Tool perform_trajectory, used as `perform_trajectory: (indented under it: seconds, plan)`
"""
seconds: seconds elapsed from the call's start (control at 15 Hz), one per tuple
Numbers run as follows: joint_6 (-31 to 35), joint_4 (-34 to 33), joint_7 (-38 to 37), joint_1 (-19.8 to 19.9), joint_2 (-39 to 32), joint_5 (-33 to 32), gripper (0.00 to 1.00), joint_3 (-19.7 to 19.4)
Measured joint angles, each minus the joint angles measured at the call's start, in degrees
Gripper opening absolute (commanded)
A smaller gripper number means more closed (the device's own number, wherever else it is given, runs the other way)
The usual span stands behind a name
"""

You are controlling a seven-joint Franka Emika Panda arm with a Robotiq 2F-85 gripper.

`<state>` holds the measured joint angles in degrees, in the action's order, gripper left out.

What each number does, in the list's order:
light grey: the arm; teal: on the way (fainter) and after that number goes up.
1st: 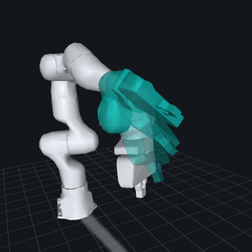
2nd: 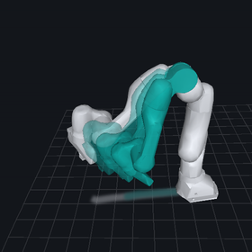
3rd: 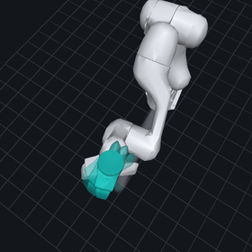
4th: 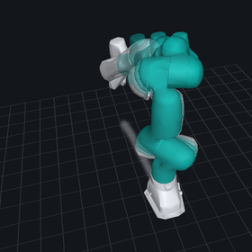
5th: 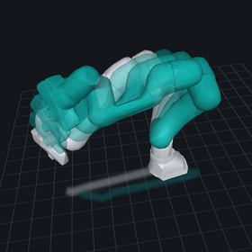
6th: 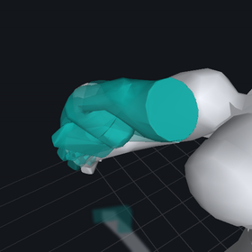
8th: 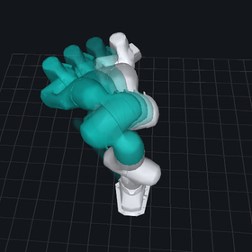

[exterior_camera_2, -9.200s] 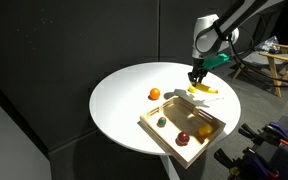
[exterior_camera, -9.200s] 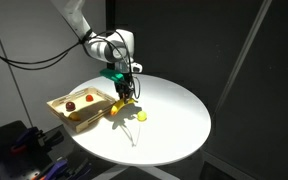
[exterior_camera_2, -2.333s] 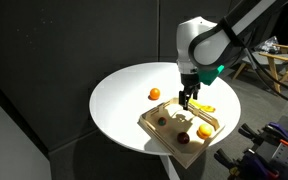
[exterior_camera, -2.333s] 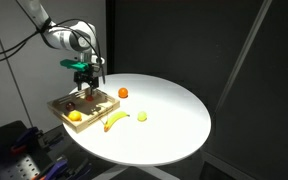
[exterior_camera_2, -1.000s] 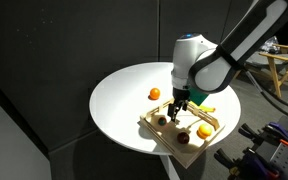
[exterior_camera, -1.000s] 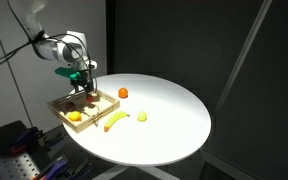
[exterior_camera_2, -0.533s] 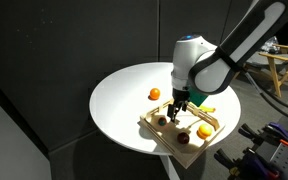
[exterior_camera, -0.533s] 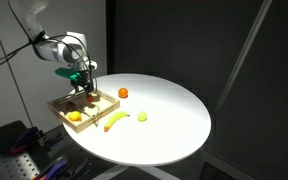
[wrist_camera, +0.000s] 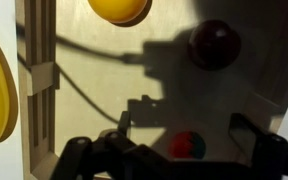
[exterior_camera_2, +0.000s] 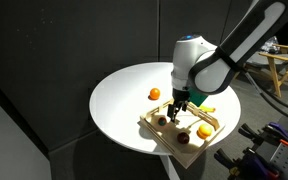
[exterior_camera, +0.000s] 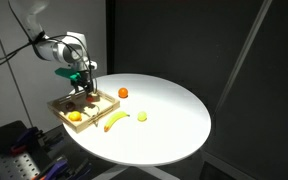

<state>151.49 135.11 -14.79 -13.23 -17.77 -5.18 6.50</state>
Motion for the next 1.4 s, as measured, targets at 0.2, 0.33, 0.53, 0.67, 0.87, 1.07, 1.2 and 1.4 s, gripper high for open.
perform_trajectory:
  seconds: [0.2,0.33,0.53,0.67,0.87,1.07,1.2,1.4]
  plan:
    - [0.0,-0.1,0.0,0.0,0.0,0.0,1.0,0.0]
    - [0.0,-0.2,0.0,0.0,0.0,0.0,1.0,0.0]
    - [0.1,-0.4,0.0,0.0,0.0,0.0,1.0,0.0]
    - [0.1,-0.7,0.0,0.0,-0.1,0.0,1.0,0.0]
    - [0.1,-1.2,0.0,0.0,-0.4,0.0,1.0,0.0]
    - [0.1,-1.9,0.0,0.0,-1.0,0.0,1.0,0.0]
    - [0.1,-2.5,0.0,0.0,-1.5,0.0,1.0,-0.1]
    - [0.1,-3.4,0.0,0.0,-2.2,0.0,1.0,-0.3]
